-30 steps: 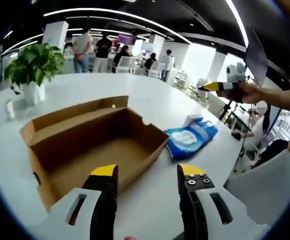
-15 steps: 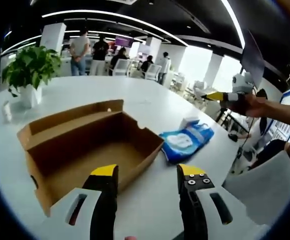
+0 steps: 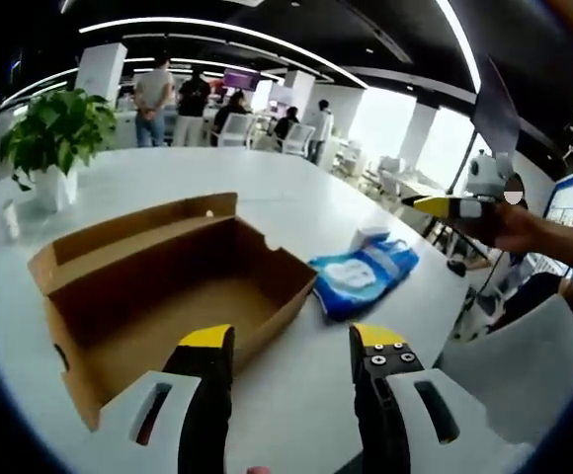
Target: Operate the shoe box by opening the lid, removing the specified soft item, and placing it in the target area until the item is outside and the box remains undamaged.
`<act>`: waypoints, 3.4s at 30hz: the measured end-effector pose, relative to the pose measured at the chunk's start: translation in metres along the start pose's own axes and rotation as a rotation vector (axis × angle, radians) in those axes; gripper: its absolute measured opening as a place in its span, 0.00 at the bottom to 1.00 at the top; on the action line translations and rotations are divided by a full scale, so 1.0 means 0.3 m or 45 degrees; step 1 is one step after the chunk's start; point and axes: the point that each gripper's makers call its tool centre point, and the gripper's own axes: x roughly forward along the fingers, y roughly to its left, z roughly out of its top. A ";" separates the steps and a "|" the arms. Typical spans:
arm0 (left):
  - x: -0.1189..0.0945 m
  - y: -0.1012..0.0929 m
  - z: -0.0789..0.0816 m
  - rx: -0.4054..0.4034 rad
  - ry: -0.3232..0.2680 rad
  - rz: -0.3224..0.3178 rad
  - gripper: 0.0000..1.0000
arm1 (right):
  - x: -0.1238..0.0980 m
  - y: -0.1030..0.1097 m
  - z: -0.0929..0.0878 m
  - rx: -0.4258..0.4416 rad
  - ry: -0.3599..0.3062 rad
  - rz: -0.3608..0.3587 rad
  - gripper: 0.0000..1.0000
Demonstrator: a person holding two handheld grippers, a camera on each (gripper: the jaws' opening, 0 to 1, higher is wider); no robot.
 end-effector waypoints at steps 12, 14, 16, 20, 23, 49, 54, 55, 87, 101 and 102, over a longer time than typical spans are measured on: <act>0.009 -0.013 -0.002 0.007 0.008 -0.010 0.47 | -0.010 0.076 -0.037 -0.047 -0.032 0.008 0.52; 0.008 -0.012 0.000 0.002 0.004 -0.009 0.47 | -0.007 0.095 -0.068 -0.044 -0.017 0.024 0.52; 0.006 -0.010 0.001 0.001 0.001 -0.006 0.47 | -0.005 0.114 -0.092 -0.048 -0.006 0.037 0.53; 0.006 -0.005 -0.001 0.002 0.002 -0.001 0.47 | -0.003 0.143 -0.108 -0.035 -0.011 0.048 0.53; 0.007 -0.007 -0.001 0.006 0.004 0.000 0.47 | 0.001 0.162 -0.117 -0.024 -0.016 0.053 0.53; 0.000 0.026 0.008 -0.021 -0.010 0.025 0.47 | 0.020 0.234 -0.156 -0.089 -0.001 0.090 0.58; -0.001 0.026 0.005 -0.021 -0.007 0.030 0.46 | 0.026 0.244 -0.167 -0.090 0.010 0.101 0.59; -0.002 0.027 0.005 -0.024 -0.008 0.031 0.46 | 0.027 0.252 -0.169 -0.091 0.012 0.107 0.60; -0.052 0.091 0.040 0.014 -0.006 0.079 0.46 | 0.026 0.268 -0.196 -0.109 0.055 0.108 0.63; -0.092 0.200 0.027 0.136 0.132 0.104 0.46 | 0.028 0.252 -0.193 -0.086 0.047 0.092 0.63; -0.093 0.212 0.028 0.151 0.149 0.106 0.46 | 0.027 0.251 -0.193 -0.084 0.046 0.091 0.63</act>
